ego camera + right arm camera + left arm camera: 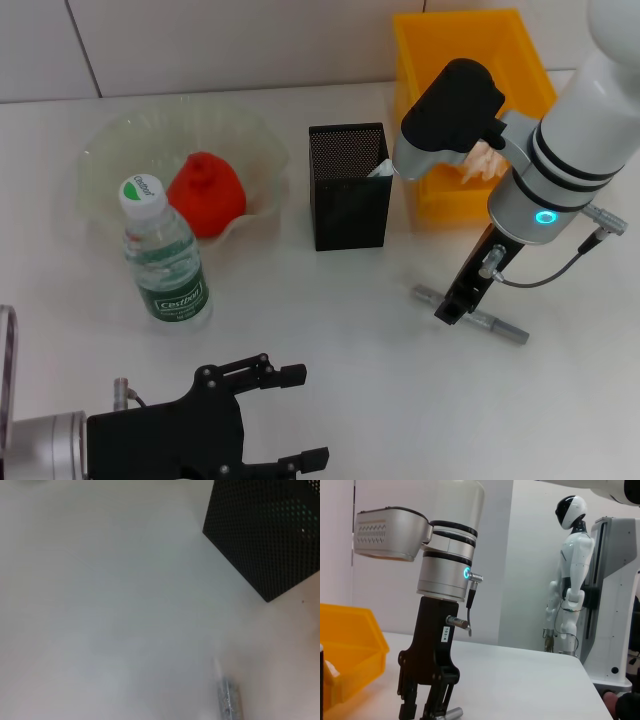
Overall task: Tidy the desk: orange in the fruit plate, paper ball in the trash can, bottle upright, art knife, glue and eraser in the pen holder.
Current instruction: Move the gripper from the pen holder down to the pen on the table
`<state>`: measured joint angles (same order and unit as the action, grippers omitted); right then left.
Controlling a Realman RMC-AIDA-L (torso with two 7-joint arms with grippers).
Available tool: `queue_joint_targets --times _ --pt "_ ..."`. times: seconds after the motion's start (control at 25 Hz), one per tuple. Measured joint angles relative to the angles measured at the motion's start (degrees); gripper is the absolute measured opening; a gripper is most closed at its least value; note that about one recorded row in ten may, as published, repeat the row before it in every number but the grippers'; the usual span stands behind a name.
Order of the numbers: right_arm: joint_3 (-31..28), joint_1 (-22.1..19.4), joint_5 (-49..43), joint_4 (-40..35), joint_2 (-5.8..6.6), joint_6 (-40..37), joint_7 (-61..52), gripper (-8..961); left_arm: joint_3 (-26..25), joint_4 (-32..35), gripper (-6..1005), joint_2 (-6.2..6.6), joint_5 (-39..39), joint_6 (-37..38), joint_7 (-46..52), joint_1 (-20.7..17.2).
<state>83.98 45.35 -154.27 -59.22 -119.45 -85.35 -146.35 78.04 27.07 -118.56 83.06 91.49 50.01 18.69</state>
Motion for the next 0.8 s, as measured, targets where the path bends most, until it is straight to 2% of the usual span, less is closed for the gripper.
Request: queue_joint_targets --times 0.28,0.52,0.8 --pt "0.04 0.21 0.03 0.67 -0.08 0.34 0.01 454 0.00 0.00 786 0.00 0.00 0.00 0.00 -0.19" --pt "0.09 0.78 0.03 1.98 -0.08 0.50 0.02 336 0.00 0.00 786 0.00 0.00 0.00 -0.04 -0.05" --pt "0.23 0.89 0.02 2.07 -0.08 0.60 0.05 317 0.00 0.03 786 0.00 0.00 0.00 -0.08 -0.06"
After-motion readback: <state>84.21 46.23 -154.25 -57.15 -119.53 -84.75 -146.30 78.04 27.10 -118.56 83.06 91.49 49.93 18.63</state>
